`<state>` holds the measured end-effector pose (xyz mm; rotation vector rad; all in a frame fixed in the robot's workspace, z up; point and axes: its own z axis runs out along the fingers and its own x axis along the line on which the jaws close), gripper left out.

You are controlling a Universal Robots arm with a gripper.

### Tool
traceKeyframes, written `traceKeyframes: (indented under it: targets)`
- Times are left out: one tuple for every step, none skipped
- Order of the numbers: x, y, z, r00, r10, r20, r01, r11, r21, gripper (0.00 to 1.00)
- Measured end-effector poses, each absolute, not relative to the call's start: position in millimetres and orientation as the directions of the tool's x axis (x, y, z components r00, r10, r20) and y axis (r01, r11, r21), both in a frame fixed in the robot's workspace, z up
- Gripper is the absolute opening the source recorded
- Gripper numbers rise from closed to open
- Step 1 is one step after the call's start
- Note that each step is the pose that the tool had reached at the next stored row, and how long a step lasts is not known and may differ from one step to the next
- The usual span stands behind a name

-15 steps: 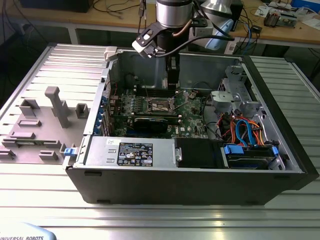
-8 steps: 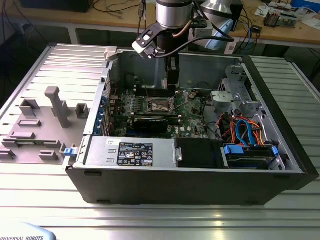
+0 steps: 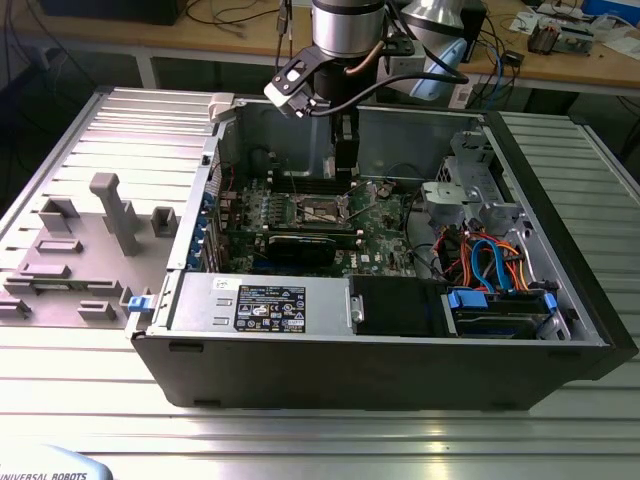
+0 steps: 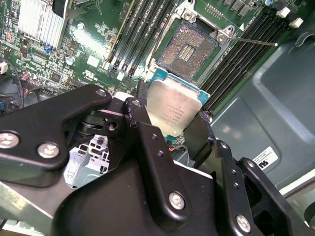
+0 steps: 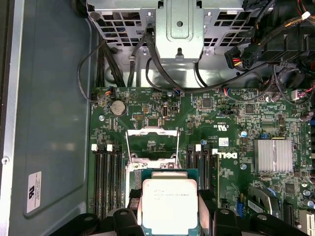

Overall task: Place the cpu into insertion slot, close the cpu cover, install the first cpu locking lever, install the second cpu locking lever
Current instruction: 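Place the cpu into insertion slot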

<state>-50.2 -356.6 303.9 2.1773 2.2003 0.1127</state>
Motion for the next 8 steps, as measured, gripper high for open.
traceKeyframes:
  targets:
    - [-50.2,-356.5,303.9,-0.011,1.0,0.02,0.997,0.01,0.083,0.54]
    - [-50.2,-356.6,303.9,-0.011,1.0,0.02,0.997,0.01,0.083,0.54]
    - [-50.2,-356.5,303.8,-0.011,1.0,0.02,0.997,0.01,0.083,0.54]
    - [-50.2,-355.9,303.0,-0.011,1.0,0.02,0.997,0.01,0.083,0.54]
    - [-50.2,-355.5,302.2,-0.011,1.0,0.02,0.997,0.01,0.083,0.54]
    - [-50.3,-355.5,301.6,-0.011,1.0,0.02,0.997,0.01,0.083,0.54]
    - [-50.3,-355.5,301.2,-0.011,1.0,0.02,0.997,0.01,0.083,0.54]
    - [-50.3,-355.4,300.9,-0.011,1.0,0.02,0.997,0.01,0.083,0.54]
